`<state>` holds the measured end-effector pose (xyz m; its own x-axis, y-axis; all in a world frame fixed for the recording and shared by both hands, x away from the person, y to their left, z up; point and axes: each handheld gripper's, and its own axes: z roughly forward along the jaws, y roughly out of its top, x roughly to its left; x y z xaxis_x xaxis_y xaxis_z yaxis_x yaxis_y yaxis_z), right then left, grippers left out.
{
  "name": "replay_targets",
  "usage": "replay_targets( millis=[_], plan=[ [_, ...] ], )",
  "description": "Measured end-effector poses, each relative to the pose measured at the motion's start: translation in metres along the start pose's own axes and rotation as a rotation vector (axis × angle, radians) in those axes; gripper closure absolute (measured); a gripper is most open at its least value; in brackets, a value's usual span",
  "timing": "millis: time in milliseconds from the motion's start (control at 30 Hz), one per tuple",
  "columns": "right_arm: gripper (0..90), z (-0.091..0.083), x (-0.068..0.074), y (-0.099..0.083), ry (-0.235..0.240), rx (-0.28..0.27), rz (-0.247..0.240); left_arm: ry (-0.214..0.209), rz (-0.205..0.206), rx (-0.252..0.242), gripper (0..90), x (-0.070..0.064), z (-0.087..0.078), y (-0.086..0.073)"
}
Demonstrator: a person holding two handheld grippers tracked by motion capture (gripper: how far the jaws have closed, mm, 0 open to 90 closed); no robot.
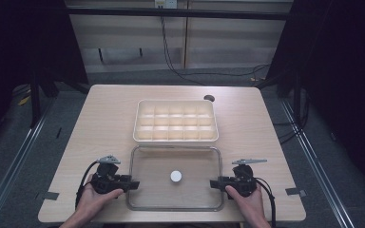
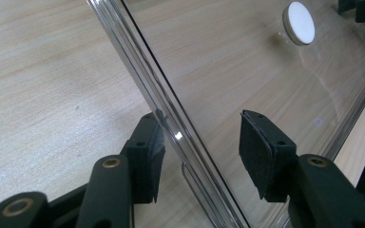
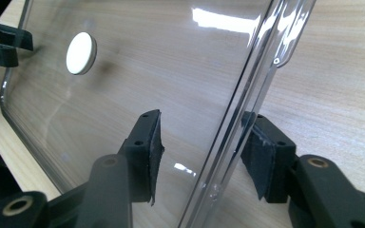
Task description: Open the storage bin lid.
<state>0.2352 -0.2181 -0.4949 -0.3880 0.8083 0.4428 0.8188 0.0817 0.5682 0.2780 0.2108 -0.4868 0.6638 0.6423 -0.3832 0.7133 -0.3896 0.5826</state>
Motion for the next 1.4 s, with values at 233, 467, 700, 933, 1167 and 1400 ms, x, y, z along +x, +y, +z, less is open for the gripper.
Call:
replay_targets(
  millis=[233, 467, 700, 933, 1167, 1400],
  plan=[
    [47.4, 0.002, 0.000, 0.002, -0.023, -0.009, -0.018, -0.005, 0.007, 0.000, 51.4, -0.001, 0.001, -0.001],
    [44.8, 0.001, 0.002, 0.001, -0.060, -0.017, -0.031, 0.010, 0.017, -0.005, 53.1, -0.002, 0.001, -0.001],
    [41.7, 0.001, 0.003, 0.002, -0.103, -0.023, -0.042, 0.029, 0.015, 0.007, 53.2, 0.001, 0.002, -0.002],
    [40.6, 0.000, 0.003, 0.003, -0.116, -0.018, -0.040, 0.045, 0.025, 0.009, 48.8, -0.001, 0.002, -0.001],
    [39.8, -0.002, 0.004, 0.006, -0.079, -0.042, -0.064, 0.044, 0.045, -0.027, 47.9, -0.004, 0.000, 0.000],
    [39.5, -0.012, 0.000, 0.017, -0.043, -0.091, -0.090, 0.051, 0.048, -0.075, 42.1, -0.001, -0.009, 0.010]
  ],
)
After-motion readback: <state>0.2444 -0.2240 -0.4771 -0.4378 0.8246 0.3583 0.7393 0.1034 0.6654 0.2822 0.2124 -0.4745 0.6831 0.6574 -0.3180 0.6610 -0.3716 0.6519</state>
